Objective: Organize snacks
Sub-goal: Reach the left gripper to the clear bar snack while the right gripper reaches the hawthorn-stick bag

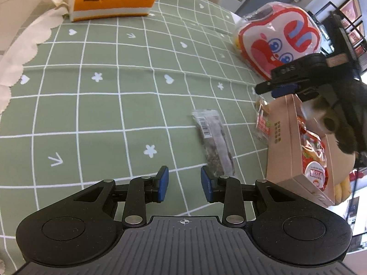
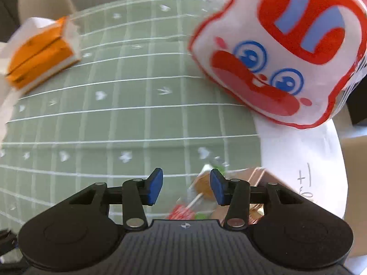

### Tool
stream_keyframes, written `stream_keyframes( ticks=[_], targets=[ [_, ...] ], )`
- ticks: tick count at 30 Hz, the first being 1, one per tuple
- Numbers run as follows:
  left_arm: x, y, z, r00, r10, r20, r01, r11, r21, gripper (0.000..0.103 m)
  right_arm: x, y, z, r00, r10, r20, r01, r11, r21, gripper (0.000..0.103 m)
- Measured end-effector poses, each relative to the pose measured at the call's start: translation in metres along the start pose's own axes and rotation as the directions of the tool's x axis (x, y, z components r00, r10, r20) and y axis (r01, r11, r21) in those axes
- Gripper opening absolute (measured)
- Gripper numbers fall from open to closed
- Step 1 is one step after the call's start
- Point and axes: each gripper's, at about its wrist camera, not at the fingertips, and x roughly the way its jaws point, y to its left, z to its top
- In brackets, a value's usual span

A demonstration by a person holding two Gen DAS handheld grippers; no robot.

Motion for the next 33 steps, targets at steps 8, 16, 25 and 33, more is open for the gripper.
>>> stream_keyframes(
  ticks=[8,16,25,33],
  targets=[
    [0.003,0.004,-0.003,1.000,0.027,0.007,-0.026,0.999,-0.030,0.035,0.026,0.003,0.001,0.995,-0.096,-0.019,0.094,0.992,-0.087,0.020],
    [0.015,-0.014,0.006,1.000,-0.005,0.012,0.005,1.000,-0.016,0.035,0.002,0.025,-0.053,0.980,0.162,-0.120,-0.172,0.982,-0.080,0.018],
    [0.055,-0.066,0.025,0.992,0.105,0.073,-0.112,0.989,0.096,0.034,-0.068,0.029,-0.109,0.985,0.133,0.107,-0.125,0.989,-0.083,0.018],
    [0.067,-0.090,0.018,0.990,0.114,0.087,-0.131,0.964,0.230,0.032,-0.100,0.017,-0.193,0.950,0.145,0.276,-0.164,0.985,0.045,0.024]
  ],
)
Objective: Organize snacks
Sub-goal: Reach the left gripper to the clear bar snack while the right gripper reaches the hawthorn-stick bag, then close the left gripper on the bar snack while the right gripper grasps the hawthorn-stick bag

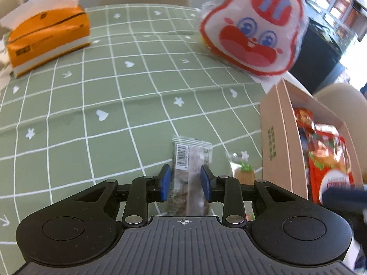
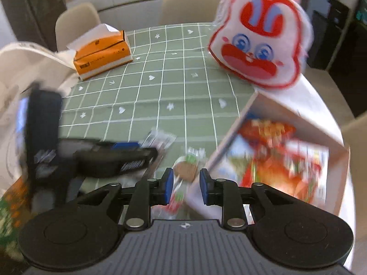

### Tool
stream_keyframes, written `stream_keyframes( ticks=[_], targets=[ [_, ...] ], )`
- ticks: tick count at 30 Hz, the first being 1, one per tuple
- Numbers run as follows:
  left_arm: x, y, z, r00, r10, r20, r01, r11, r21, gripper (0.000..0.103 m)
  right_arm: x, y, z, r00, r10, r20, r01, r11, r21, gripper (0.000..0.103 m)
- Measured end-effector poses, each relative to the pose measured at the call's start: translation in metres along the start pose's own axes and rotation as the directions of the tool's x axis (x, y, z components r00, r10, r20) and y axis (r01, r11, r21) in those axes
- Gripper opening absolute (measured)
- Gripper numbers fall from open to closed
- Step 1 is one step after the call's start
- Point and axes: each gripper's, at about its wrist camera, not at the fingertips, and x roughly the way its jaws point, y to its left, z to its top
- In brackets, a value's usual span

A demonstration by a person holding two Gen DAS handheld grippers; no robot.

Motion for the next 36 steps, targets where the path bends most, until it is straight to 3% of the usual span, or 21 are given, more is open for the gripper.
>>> stream_keyframes(
  ticks=[4,8,11,16,18,22,27,30,33,36],
  targets=[
    [-0.012,0.015,-0.014,0.999,-0.049,-0.007,0.049,0.999,-0.003,0.025,0.005,0.009,-0.042,0.999,0.038,0.006,-0.038,0.994,0.100,0.026],
    [-0.033,0.032,-0.033,0.997,-0.063,-0.032,0.063,0.998,-0.015,0.020,0.037,0.011,-0.057,0.998,0.049,0.028,-0.054,0.966,0.252,0.058],
    [-0.049,0.047,-0.051,0.997,-0.054,-0.049,0.054,0.999,-0.002,0.019,0.054,0.020,-0.056,0.998,0.009,0.062,-0.026,0.959,0.282,0.058],
    [-0.073,0.078,-0.065,0.996,-0.073,-0.053,0.070,0.996,-0.047,0.019,0.077,0.049,-0.053,0.980,-0.174,0.094,0.157,0.973,0.170,0.054],
    [-0.079,0.088,-0.066,0.994,-0.099,-0.047,0.096,0.993,-0.070,0.019,0.078,0.055,-0.054,0.978,-0.178,0.105,0.162,0.976,0.144,0.047],
    [-0.079,0.090,-0.061,0.987,-0.155,-0.038,0.152,0.986,-0.074,0.019,0.068,0.058,-0.064,0.984,-0.156,0.087,0.142,0.980,0.140,0.046],
    [-0.070,0.057,-0.044,0.982,-0.189,-0.024,0.189,0.982,0.028,0.021,0.040,0.060,-0.107,0.983,-0.166,0.085,0.154,0.980,0.125,0.046],
    [-0.061,0.028,-0.036,0.985,-0.174,-0.018,0.175,0.977,0.120,0.022,0.023,0.061,-0.133,0.974,-0.208,0.094,0.199,0.975,0.098,0.045],
    [-0.053,0.000,-0.033,0.995,-0.094,0.017,0.088,0.971,0.223,0.024,0.009,0.050,-0.156,0.975,-0.200,0.098,0.187,0.974,0.127,0.048],
    [-0.037,-0.026,-0.034,0.999,0.008,0.032,-0.018,0.944,0.330,0.026,-0.003,0.033,-0.171,0.969,-0.217,0.118,0.197,0.967,0.161,0.053]
  ],
)
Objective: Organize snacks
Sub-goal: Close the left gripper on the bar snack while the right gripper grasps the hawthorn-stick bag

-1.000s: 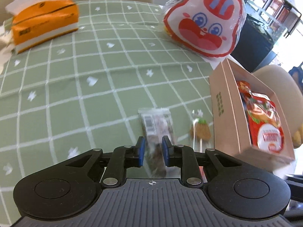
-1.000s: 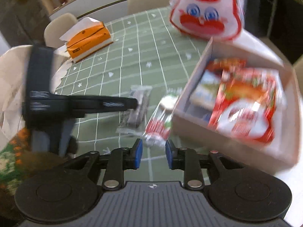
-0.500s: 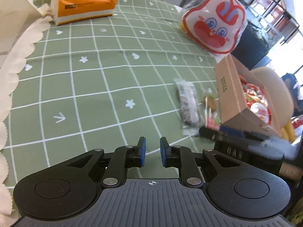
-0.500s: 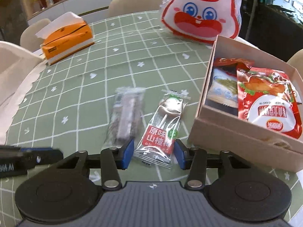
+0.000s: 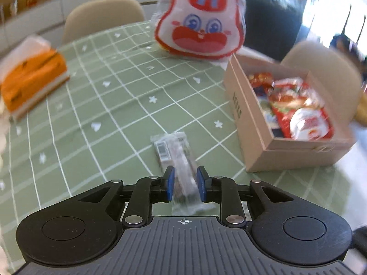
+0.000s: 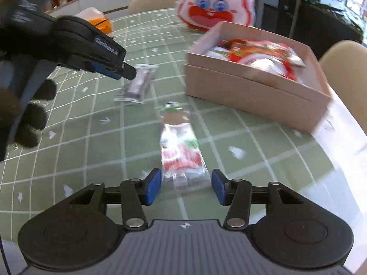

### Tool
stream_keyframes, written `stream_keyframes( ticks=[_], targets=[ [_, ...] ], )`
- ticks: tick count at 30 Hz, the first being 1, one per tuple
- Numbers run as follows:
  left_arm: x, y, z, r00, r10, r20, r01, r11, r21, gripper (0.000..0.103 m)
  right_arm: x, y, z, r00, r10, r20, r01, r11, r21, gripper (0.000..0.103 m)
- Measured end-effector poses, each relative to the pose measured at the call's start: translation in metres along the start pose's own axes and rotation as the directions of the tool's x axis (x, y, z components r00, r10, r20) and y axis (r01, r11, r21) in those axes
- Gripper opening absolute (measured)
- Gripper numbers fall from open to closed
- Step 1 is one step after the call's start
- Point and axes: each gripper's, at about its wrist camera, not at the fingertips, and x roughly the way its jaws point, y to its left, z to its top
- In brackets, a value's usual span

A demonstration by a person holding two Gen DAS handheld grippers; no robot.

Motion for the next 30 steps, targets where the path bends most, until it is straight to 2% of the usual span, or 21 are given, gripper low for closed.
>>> stream_keyframes(
  ticks=[3,6,11,13,16,17,18,20,22,24,27,30],
  targets=[
    [0.013,-0.014,-0.001,0.997,0.061,-0.039,-0.059,0.997,0.054,0.027,-0.006,-0.024,-0.006,0.998,-0.053,0.044,0.052,0.998,0.029,0.054],
    [0.015,-0.022,-0.002,0.996,0.079,-0.036,-0.076,0.994,0.077,0.037,-0.007,-0.051,-0.006,0.995,-0.076,0.068,0.071,0.995,0.072,0.055],
    [0.018,-0.029,-0.003,0.997,0.058,-0.045,-0.055,0.996,0.075,0.064,0.004,-0.078,-0.005,0.995,-0.066,0.075,0.063,0.997,0.031,0.061],
    [0.020,-0.032,-0.002,0.998,0.049,-0.046,-0.046,0.997,0.061,0.070,0.008,-0.086,-0.007,0.995,-0.038,0.094,0.036,0.999,0.021,0.067],
    [0.016,-0.020,-0.002,1.000,0.015,-0.021,-0.016,0.999,-0.052,0.067,0.013,-0.090,-0.008,0.993,0.010,0.116,-0.007,0.999,-0.031,0.079],
    [0.011,-0.013,-0.003,1.000,0.022,0.001,-0.022,0.994,-0.105,0.066,0.015,-0.089,-0.010,0.992,0.031,0.123,-0.024,0.998,-0.059,0.088],
    [0.008,-0.009,-0.003,0.998,0.058,0.012,-0.056,0.989,-0.133,0.065,0.017,-0.087,-0.012,0.990,0.043,0.134,-0.031,0.996,-0.084,0.091],
    [0.010,-0.001,-0.003,0.991,0.134,-0.022,-0.136,0.978,-0.159,0.064,0.019,-0.089,-0.013,0.988,0.066,0.139,-0.054,0.995,-0.087,0.095],
    [0.017,0.007,-0.002,0.990,0.129,-0.057,-0.138,0.970,-0.199,0.070,0.022,-0.087,-0.011,0.988,0.091,0.124,-0.076,0.990,-0.122,0.101],
    [0.022,0.011,0.002,0.991,0.113,-0.068,-0.126,0.963,-0.238,0.069,0.024,-0.086,-0.010,0.988,0.102,0.118,-0.086,0.987,-0.136,0.103],
    [0.030,0.006,0.011,0.992,0.111,-0.063,-0.122,0.965,-0.230,0.067,0.023,-0.088,-0.010,0.987,0.119,0.109,-0.102,0.983,-0.156,0.103],
    [0.039,-0.012,0.013,0.987,0.150,-0.054,-0.157,0.975,-0.158,0.068,0.024,-0.089,-0.007,0.985,0.144,0.092,-0.125,0.974,-0.188,0.103]
  ],
)
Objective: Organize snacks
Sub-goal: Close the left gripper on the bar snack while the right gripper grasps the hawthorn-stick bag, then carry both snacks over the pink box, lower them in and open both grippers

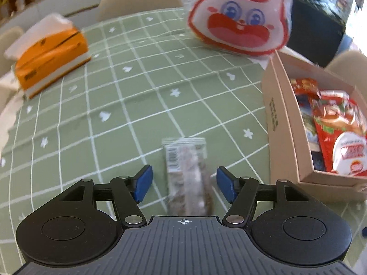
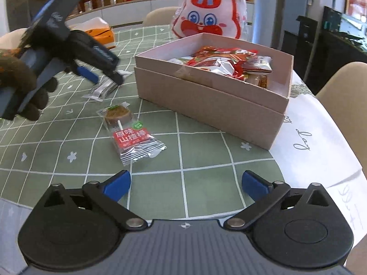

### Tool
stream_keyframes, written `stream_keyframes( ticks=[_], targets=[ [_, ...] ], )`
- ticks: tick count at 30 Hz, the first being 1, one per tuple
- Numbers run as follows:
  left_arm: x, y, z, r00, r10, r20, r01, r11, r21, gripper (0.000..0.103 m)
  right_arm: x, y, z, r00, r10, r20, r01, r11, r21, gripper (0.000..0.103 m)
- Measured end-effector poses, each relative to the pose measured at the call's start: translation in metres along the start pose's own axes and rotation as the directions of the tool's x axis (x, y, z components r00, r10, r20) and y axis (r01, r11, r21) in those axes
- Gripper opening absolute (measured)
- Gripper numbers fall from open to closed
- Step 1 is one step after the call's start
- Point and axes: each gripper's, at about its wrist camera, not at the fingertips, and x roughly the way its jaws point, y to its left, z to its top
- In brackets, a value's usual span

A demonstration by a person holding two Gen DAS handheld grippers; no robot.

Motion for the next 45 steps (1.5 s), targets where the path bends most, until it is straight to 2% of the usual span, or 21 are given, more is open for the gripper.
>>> stream_keyframes(
  ticks=[3,4,5,6,8,10,13,16,17,19,20,21,24,25,30,34,35,36,38,42,45],
  targets=[
    [0.002,-0.008,-0.003,1.000,0.006,0.022,-0.006,1.000,0.013,0.066,0.004,-0.002,0.007,0.999,0.031,-0.021,-0.031,0.999,-0.039,0.102],
    [0.001,-0.008,-0.005,1.000,0.005,0.022,-0.005,1.000,0.015,0.062,0.005,0.000,0.011,0.999,0.034,-0.033,-0.036,0.998,-0.052,0.101],
    [-0.002,-0.007,-0.006,1.000,0.003,0.017,-0.003,1.000,0.014,0.047,0.005,0.001,0.015,0.998,0.042,-0.039,-0.045,0.997,-0.067,0.096],
    [-0.005,-0.004,-0.007,1.000,0.003,0.014,-0.004,1.000,0.010,0.043,0.004,0.004,0.020,0.997,0.061,-0.042,-0.064,0.994,-0.084,0.093],
    [-0.011,0.005,-0.013,0.999,-0.036,-0.004,0.036,0.999,-0.014,0.043,0.005,0.009,0.029,0.993,0.107,-0.051,-0.111,0.989,-0.096,0.093],
    [-0.018,0.013,-0.023,0.999,-0.045,-0.008,0.045,0.999,-0.014,0.042,0.009,0.017,0.037,0.985,0.155,-0.071,-0.162,0.981,-0.107,0.093],
    [-0.031,0.025,-0.039,0.999,-0.037,-0.024,0.037,0.999,-0.002,0.042,0.018,0.033,0.043,0.985,0.156,-0.068,-0.164,0.979,-0.125,0.093],
    [-0.048,0.047,-0.061,0.997,-0.068,-0.048,0.066,0.997,-0.049,0.042,0.023,0.051,0.045,0.979,0.169,-0.110,-0.181,0.978,-0.104,0.093],
    [-0.055,0.054,-0.070,0.995,-0.080,-0.053,0.077,0.995,-0.066,0.042,0.021,0.056,0.045,0.974,0.194,-0.119,-0.206,0.973,-0.099,0.092],
    [-0.067,0.065,-0.084,0.993,-0.100,-0.062,0.094,0.991,-0.091,0.042,0.015,0.062,0.049,0.944,0.295,-0.145,-0.308,0.949,-0.072,0.090],
    [-0.073,0.070,-0.091,0.992,-0.111,-0.067,0.103,0.989,-0.103,0.042,0.012,0.064,0.051,0.934,0.326,-0.146,-0.337,0.940,-0.057,0.085],
    [-0.078,0.073,-0.097,0.990,-0.121,-0.071,0.112,0.987,-0.112,0.042,0.009,0.067,0.052,0.935,0.329,-0.135,-0.338,0.940,-0.053,0.085],
    [-0.090,0.082,-0.111,0.987,-0.142,-0.073,0.132,0.983,-0.130,0.042,0.009,0.078,0.060,0.978,0.199,-0.068,-0.203,0.977,-0.071,0.085],
    [-0.093,0.083,-0.114,0.987,-0.147,-0.072,0.136,0.982,-0.133,0.042,0.013,0.079,0.063,0.984,0.163,-0.065,-0.167,0.984,-0.058,0.085],
    [-0.101,0.088,-0.126,0.983,-0.174,-0.055,0.165,0.977,-0.134,0.043,0.047,0.090,0.080,0.992,0.066,-0.103,-0.068,0.998,-0.018,0.084],
    [-0.103,0.085,-0.131,0.983,-0.180,-0.047,0.176,0.981,-0.085,0.043,0.066,0.095,0.084,0.992,-0.004,-0.123,0.003,1.000,-0.006,0.080],
    [-0.104,0.084,-0.132,0.982,-0.182,-0.045,0.178,0.981,-0.073,0.045,0.065,0.098,0.086,0.992,-0.005,-0.126,0.006,1.000,0.003,0.071],
    [-0.104,0.084,-0.132,0.982,-0.184,-0.043,0.181,0.981,-0.067,0.045,0.063,0.101,0.087,0.992,-0.009,-0.129,0.010,1.000,0.003,0.051],
    [-0.104,0.086,-0.135,0.980,-0.196,-0.031,0.194,0.979,-0.066,0.046,0.057,0.108,0.089,0.988,-0.005,-0.156,0.004,1.000,-0.006,0.037],
    [-0.104,0.090,-0.138,0.974,-0.225,-0.009,0.224,0.973,-0.054,0.046,0.038,0.114,0.082,0.982,0.007,-0.189,0.000,0.999,0.041,0.035],
    [-0.106,0.087,-0.139,0.974,-0.227,-0.009,0.226,0.974,-0.024,0.045,0.011,0.113,0.071,0.984,-0.004,-0.176,0.019,0.996,0.082,0.035]
  ],
)
